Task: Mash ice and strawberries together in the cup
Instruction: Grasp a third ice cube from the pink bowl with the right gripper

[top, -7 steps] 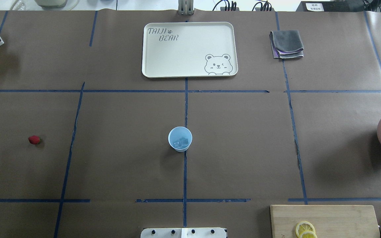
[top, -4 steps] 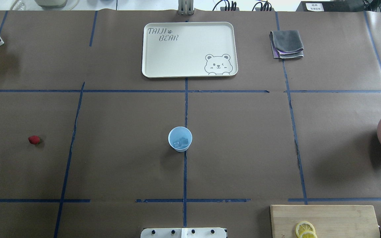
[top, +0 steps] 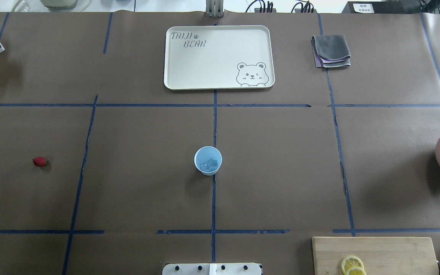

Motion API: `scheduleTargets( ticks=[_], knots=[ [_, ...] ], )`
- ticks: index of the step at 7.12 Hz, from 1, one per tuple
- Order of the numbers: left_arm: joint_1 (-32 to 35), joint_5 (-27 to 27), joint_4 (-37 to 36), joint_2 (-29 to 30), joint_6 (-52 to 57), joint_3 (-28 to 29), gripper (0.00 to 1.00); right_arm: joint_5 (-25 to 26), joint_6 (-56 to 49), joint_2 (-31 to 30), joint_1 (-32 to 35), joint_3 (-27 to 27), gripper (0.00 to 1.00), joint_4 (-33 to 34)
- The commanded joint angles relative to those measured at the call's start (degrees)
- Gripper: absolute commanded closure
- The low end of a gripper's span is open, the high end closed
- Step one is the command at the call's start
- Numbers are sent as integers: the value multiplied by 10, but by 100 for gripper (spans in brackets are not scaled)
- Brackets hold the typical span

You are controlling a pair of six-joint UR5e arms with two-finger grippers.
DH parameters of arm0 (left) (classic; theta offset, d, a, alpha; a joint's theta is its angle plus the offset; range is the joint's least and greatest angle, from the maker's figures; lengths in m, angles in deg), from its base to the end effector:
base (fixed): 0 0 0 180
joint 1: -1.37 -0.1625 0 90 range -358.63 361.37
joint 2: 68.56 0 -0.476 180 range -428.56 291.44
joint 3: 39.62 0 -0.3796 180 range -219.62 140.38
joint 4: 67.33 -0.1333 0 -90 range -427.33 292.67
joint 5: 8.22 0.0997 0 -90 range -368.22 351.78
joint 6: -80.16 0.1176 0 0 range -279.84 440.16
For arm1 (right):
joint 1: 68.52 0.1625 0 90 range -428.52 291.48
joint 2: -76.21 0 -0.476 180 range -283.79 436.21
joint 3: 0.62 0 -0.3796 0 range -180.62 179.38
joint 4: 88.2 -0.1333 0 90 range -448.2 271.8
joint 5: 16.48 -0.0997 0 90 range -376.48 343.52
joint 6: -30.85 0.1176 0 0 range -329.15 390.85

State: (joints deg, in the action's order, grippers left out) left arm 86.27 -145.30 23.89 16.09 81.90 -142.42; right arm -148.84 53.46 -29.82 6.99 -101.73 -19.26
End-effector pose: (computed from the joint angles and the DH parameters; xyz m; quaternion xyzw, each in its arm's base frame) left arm -0.0076 -0.4451 0.6513 0.0576 0.4001 0.0847 0.9107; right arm -0.0394 -0.3685 0.7083 0.0103 -0.3808 0.0148 0.9245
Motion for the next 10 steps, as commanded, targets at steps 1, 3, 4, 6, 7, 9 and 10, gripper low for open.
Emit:
scheduleTargets(
  ticks=[1,3,4,6,7,9,10],
  knots=[
    [0,0,-1,-1,0,0,0,4,128,-3,0,0,3,-24],
    [0,0,0,-1,0,1,0,8,161,-15,-2,7,5,-49],
    [0,0,-1,-1,0,1,0,10,163,-13,-4,20,5,-49],
    [0,0,0,-1,0,0,0,11,204,-9,-25,27,6,-49],
    [0,0,0,-1,0,1,0,16,218,-8,-38,31,7,-49],
    [0,0,0,-1,0,1,0,24,218,-7,-40,41,11,-49],
    [0,0,0,-1,0,0,0,34,218,-7,-40,42,13,-49]
  ],
)
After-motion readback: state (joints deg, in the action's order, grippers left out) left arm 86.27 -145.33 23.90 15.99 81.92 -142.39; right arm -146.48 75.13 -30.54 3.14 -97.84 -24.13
